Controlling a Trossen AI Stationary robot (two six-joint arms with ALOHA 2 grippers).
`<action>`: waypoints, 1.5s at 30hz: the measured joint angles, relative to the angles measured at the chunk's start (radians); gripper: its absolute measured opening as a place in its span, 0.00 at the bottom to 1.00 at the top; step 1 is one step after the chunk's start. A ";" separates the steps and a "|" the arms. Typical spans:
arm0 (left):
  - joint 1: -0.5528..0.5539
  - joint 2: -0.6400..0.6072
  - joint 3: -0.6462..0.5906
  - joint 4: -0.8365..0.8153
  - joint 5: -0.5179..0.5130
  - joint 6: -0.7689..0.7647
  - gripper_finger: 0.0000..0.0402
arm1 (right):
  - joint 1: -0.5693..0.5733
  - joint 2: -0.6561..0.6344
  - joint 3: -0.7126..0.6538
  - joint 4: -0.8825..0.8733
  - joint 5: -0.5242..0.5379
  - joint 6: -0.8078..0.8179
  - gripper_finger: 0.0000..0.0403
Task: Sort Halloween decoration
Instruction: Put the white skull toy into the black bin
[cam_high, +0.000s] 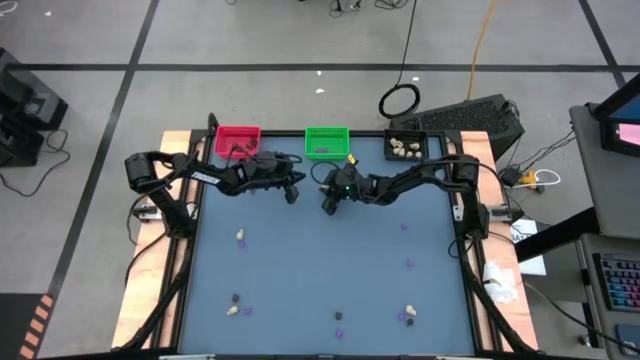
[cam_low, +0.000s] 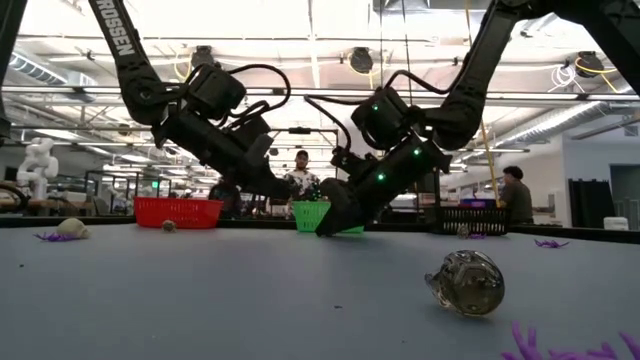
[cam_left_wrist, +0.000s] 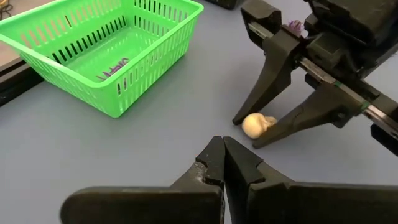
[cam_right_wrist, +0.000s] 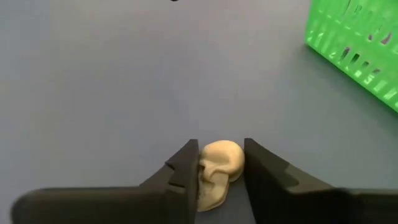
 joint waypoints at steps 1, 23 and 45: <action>0.000 0.000 0.000 0.000 0.000 0.000 0.00 | 0.000 0.000 0.000 0.002 0.000 0.000 0.20; 0.000 0.000 0.000 0.000 0.000 0.024 0.00 | -0.158 -0.388 -0.002 -0.420 0.011 -0.074 0.23; -0.010 0.000 0.000 -0.038 0.004 0.019 0.00 | -0.656 -0.443 -0.002 -0.848 0.001 -0.109 0.23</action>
